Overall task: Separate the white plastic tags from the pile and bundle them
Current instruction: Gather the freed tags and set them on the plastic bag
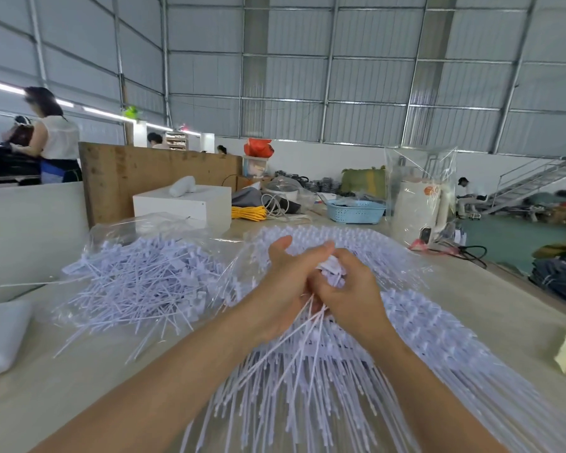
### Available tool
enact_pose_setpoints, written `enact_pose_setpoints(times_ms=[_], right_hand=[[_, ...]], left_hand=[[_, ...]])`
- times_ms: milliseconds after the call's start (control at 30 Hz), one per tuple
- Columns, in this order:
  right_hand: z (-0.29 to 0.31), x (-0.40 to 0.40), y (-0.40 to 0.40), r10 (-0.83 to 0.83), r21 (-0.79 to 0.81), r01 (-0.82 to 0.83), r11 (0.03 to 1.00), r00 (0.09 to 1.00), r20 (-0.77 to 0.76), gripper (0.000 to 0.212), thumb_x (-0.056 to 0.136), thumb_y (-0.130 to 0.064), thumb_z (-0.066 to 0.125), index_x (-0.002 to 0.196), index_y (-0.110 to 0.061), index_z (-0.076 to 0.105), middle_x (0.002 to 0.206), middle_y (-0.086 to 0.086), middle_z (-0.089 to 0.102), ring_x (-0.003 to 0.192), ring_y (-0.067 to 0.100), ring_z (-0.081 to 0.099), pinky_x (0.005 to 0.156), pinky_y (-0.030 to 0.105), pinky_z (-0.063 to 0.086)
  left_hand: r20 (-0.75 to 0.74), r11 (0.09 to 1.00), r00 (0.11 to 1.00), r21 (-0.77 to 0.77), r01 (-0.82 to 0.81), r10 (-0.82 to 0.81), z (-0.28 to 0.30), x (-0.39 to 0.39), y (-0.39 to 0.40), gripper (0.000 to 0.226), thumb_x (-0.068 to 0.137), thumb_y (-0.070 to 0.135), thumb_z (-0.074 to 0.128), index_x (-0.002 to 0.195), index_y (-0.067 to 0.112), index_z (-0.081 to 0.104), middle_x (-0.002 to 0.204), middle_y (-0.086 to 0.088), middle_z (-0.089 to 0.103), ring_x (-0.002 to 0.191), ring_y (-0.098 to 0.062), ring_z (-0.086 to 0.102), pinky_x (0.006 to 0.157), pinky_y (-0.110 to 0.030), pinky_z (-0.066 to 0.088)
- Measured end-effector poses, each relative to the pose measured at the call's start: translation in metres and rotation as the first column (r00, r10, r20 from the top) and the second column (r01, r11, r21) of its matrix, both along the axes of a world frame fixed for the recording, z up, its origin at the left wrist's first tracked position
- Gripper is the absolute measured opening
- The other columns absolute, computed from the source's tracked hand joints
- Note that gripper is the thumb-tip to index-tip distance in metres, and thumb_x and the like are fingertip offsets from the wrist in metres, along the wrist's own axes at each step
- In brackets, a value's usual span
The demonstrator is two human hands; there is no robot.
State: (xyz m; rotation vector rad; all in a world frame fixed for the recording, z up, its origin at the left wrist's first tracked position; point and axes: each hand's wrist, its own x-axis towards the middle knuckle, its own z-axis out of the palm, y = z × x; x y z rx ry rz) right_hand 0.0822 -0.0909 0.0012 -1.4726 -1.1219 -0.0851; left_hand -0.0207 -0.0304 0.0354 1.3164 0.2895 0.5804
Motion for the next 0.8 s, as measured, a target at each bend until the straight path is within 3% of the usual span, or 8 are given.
enact_pose_setpoints(times_ms=[67,133,233,333,433,633,700,800], right_hand=[[0.003,0.007,-0.003,-0.062,0.074,0.069,0.995,0.994,-0.089,0.016,0.086,-0.005,0.064,0.080,-0.018,0.056,0.058,0.001,0.059,0.043,0.014,0.057,0.039,0.026,0.046],[0.007,0.017,-0.007,-0.156,0.150,0.178,0.972,0.977,-0.149,0.008,0.085,-0.008,0.065,0.081,-0.013,0.060,0.063,0.005,0.060,0.050,0.013,0.058,0.045,0.024,0.047],[0.009,0.026,-0.010,-0.186,0.222,0.238,0.946,0.955,-0.231,0.009,0.082,-0.011,0.068,0.086,-0.005,0.063,0.071,0.013,0.063,0.061,0.029,0.060,0.056,0.032,0.050],[0.009,0.029,-0.011,-0.229,0.238,0.295,0.925,0.935,-0.272,0.013,0.081,-0.013,0.069,0.090,-0.005,0.064,0.073,0.012,0.064,0.056,0.017,0.059,0.055,0.022,0.047],[0.010,0.030,-0.014,-0.237,0.261,0.304,0.916,0.937,-0.257,0.012,0.082,-0.014,0.069,0.089,-0.005,0.065,0.076,0.013,0.066,0.052,0.013,0.054,0.044,0.010,0.040],[0.009,0.018,-0.015,-0.062,0.273,0.142,0.951,0.957,-0.282,0.020,0.088,-0.035,0.061,0.098,-0.019,0.060,0.065,0.002,0.066,0.041,0.017,0.055,0.037,0.024,0.046],[0.008,0.016,-0.014,-0.020,0.263,0.103,0.959,0.953,-0.301,0.028,0.086,-0.044,0.057,0.106,-0.024,0.055,0.077,-0.004,0.070,0.041,0.017,0.055,0.038,0.023,0.046],[0.003,0.015,-0.012,-0.027,0.214,0.101,0.972,0.944,-0.328,0.028,0.088,-0.041,0.055,0.106,-0.020,0.055,0.085,-0.002,0.070,0.040,0.015,0.054,0.037,0.021,0.045]], left_hand=[[-0.164,0.953,0.979,0.294,-0.067,0.120,-0.006,-0.001,0.000,0.090,0.077,0.040,0.073,0.142,0.036,0.010,0.143,-0.005,0.039,0.112,-0.020,0.051,0.082,-0.030,0.041],[-0.274,0.852,0.947,0.524,0.002,0.166,-0.014,-0.003,-0.001,0.081,0.081,0.039,0.070,0.141,0.030,0.017,0.135,0.001,0.046,0.110,-0.011,0.052,0.081,-0.023,0.042],[-0.311,0.864,0.950,0.473,0.171,-0.018,-0.021,0.000,-0.013,0.045,0.088,0.022,0.065,0.124,0.019,0.039,0.104,-0.003,0.066,0.074,-0.011,0.067,0.071,-0.025,0.055],[-0.256,0.878,0.965,0.450,0.164,-0.049,-0.022,0.011,-0.021,0.021,0.095,0.016,0.054,0.113,0.016,0.043,0.077,0.003,0.062,0.043,-0.003,0.056,0.051,-0.020,0.054],[-0.236,0.790,0.970,0.605,0.099,0.059,-0.021,0.015,-0.021,0.022,0.099,0.024,0.047,0.117,0.012,0.051,0.069,0.006,0.055,0.040,0.002,0.048,0.039,-0.010,0.038],[-0.046,0.604,0.970,0.789,-0.112,0.240,-0.013,0.002,0.009,0.025,0.099,0.018,0.046,0.100,0.002,0.065,0.062,0.006,0.050,0.048,-0.002,0.042,0.048,-0.016,0.037],[0.074,0.614,0.953,0.749,-0.248,0.294,-0.001,-0.012,0.029,0.027,0.099,0.015,0.046,0.092,-0.001,0.067,0.059,0.007,0.051,0.050,-0.003,0.043,0.051,-0.016,0.038],[0.275,0.662,0.864,0.558,-0.501,0.423,0.016,-0.045,0.072,0.027,0.099,0.011,0.046,0.085,0.014,0.069,0.049,0.013,0.053,0.042,0.002,0.040,0.045,-0.011,0.033]])
